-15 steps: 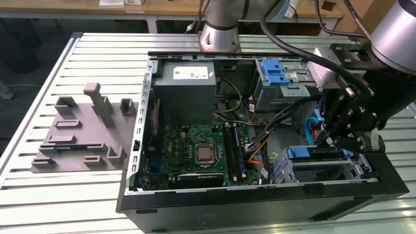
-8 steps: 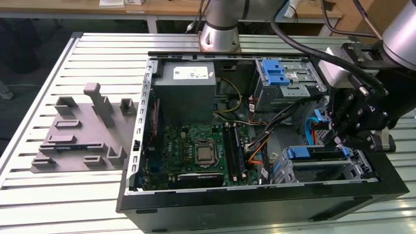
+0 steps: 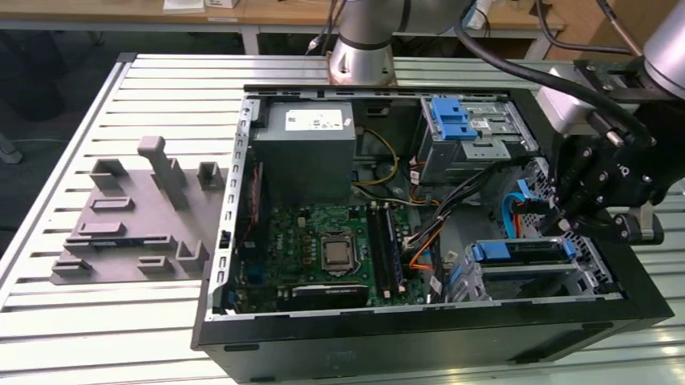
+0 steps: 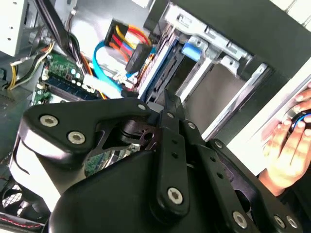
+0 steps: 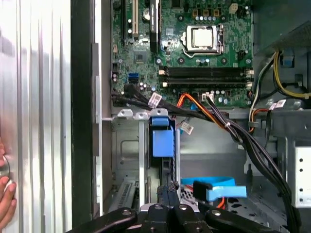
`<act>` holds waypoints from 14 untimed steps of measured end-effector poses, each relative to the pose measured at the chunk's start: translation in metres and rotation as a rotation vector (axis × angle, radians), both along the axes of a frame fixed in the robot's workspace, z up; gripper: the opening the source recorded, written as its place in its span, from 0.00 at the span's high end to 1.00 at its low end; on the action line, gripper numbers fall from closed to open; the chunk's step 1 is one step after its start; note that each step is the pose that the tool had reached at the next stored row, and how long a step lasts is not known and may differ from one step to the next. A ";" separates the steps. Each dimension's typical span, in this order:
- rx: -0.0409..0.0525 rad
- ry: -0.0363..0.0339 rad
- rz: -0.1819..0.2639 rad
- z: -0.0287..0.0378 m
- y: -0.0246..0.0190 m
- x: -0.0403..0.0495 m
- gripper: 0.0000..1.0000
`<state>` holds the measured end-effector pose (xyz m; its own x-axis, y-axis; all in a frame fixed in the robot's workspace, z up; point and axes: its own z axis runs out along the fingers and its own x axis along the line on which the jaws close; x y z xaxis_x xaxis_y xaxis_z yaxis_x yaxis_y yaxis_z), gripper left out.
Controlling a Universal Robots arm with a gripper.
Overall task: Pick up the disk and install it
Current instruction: 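Insert the first disk wire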
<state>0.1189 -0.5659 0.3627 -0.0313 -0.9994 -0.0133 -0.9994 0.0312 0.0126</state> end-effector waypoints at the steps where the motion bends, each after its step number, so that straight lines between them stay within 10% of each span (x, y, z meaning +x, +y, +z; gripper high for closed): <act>1: -0.0001 0.0000 0.000 0.0000 0.0007 0.0030 0.89; 14: 0.0001 -0.0072 0.000 0.0009 0.0140 0.0113 0.89</act>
